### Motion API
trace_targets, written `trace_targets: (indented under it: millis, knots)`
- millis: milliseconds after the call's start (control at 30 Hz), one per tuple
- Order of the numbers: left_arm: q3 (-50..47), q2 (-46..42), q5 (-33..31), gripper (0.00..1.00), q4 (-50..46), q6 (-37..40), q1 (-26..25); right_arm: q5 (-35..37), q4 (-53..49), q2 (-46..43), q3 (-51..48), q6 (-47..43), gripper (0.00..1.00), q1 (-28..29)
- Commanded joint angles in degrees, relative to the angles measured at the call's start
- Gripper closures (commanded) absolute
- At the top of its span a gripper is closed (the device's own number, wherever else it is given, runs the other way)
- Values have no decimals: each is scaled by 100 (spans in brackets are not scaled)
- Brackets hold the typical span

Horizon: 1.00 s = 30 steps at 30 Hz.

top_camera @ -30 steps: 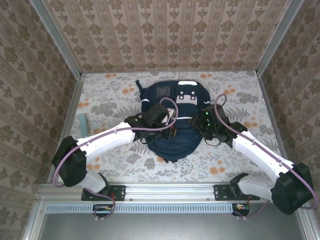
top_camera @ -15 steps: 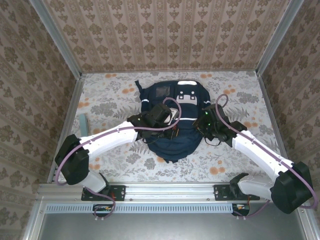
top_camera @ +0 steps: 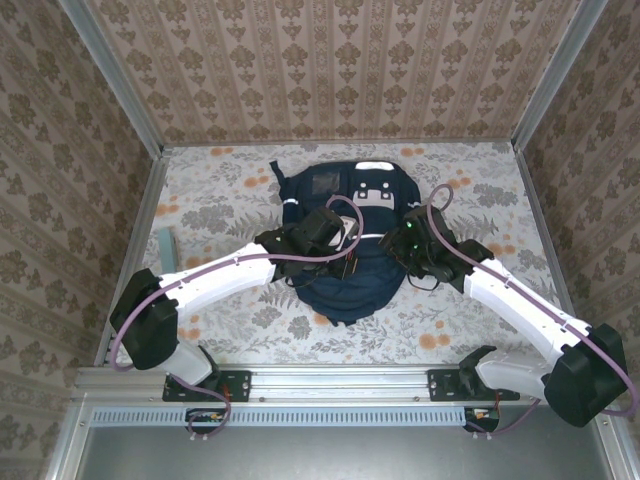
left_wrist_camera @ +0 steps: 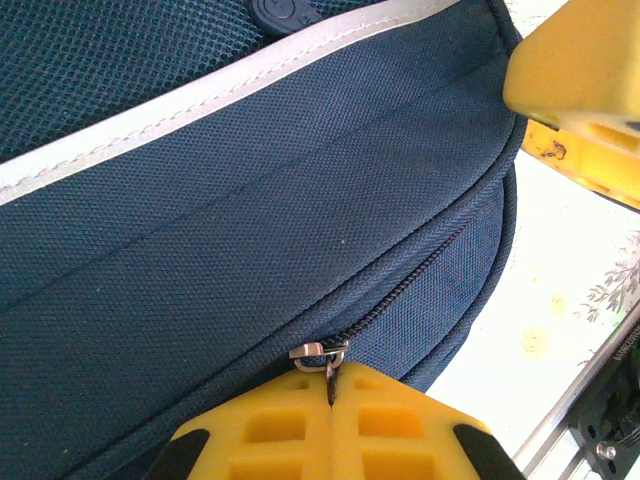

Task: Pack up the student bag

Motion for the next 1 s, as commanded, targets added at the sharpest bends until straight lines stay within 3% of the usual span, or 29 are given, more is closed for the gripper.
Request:
trace_targets:
  millis: [0, 267, 433, 600, 767, 967]
  knots:
    - [231, -49, 123, 100, 99, 173, -79, 242, -62, -40, 221, -100, 54, 82]
    - [220, -89, 58, 100, 61, 181, -63, -79, 142, 410, 244, 45, 75, 78]
    - [98, -267, -268, 100, -226, 230, 56, 309, -98, 419, 299, -88, 92, 57]
    - [-396, -704, -379, 100, -458, 309, 593, 592, -319, 320, 264, -361, 98, -224]
    - [-928, -1069, -118, 100, -361, 350, 1443, 586, -316, 402, 318, -661, 100, -508]
    - [-987, -900, 262, 100, -68, 622, 2185, 459, -303, 799, 590, -1064, 100, -805]
